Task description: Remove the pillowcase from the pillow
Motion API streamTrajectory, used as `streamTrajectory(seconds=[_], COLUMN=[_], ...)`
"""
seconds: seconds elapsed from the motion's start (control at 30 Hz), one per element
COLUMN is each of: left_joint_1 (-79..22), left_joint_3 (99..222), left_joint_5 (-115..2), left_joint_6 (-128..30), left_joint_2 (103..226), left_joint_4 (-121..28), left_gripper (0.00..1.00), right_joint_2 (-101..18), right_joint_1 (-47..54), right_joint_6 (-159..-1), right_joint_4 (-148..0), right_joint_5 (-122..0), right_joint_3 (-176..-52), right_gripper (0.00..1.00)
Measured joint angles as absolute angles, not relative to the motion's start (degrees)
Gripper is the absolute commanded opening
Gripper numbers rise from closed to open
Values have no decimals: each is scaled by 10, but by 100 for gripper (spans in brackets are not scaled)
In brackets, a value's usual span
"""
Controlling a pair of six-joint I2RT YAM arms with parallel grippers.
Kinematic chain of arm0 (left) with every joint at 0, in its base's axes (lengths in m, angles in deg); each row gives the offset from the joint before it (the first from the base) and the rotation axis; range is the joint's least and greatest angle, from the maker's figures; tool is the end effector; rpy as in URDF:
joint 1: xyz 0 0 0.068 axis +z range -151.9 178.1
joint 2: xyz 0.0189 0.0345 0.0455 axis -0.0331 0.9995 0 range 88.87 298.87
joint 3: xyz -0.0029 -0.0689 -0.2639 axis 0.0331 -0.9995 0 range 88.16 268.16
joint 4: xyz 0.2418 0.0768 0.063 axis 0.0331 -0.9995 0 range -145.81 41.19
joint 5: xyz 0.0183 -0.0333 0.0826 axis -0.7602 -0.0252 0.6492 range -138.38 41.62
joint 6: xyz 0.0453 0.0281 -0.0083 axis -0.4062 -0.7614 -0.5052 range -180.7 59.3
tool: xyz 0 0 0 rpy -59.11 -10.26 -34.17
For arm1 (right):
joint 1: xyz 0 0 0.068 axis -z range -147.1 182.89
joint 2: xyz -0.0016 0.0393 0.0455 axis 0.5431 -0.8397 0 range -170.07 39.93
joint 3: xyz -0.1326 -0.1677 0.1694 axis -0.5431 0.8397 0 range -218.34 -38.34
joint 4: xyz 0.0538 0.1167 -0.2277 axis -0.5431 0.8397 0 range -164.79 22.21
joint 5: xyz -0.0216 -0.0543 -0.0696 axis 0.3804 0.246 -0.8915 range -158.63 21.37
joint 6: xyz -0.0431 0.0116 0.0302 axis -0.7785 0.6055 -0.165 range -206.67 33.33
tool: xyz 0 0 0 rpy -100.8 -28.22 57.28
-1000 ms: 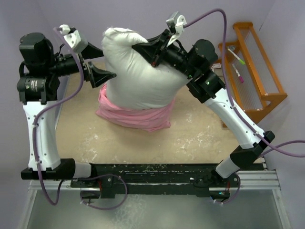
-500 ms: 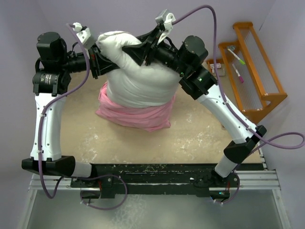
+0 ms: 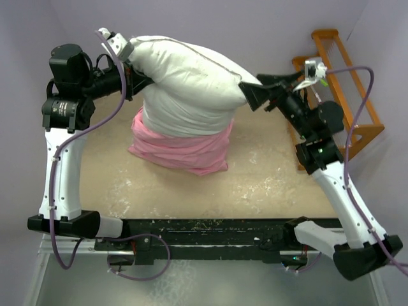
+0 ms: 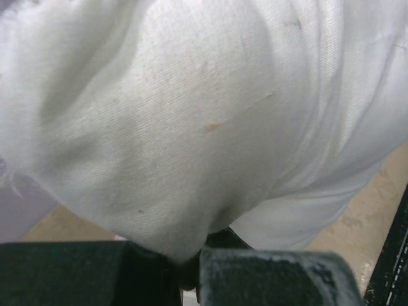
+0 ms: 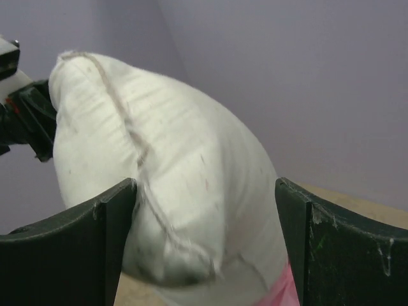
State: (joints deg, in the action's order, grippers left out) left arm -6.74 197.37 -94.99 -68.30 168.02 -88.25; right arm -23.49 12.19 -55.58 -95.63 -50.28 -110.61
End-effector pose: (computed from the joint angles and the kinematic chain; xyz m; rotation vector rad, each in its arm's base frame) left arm 0.2463 -0.0469 0.5313 0.7654 1.5491 -0.6657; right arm 0.2097 0.0912 0.4999 -0.2033 1.1138 0.9786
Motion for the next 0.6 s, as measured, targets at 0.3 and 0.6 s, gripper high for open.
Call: streamTrajectory(seconds=[0.3,0.6], left_joint_1=[-61,-49], left_joint_3=[2010,2027], left_joint_5=[-887,-867], left_joint_6=[-652,-627], left_joint_2=[1677,1669], left_joint_4=[-912,-924], left_gripper=[0,0], right_joint_2=[-150,-242], right_joint_1=[160,161], right_joint_6=[-490,-459], right_joint_4=[-1046,-1116], right_joint_5=[-497,-458], right_joint_3=[-866,-710], right_gripper=[84,89])
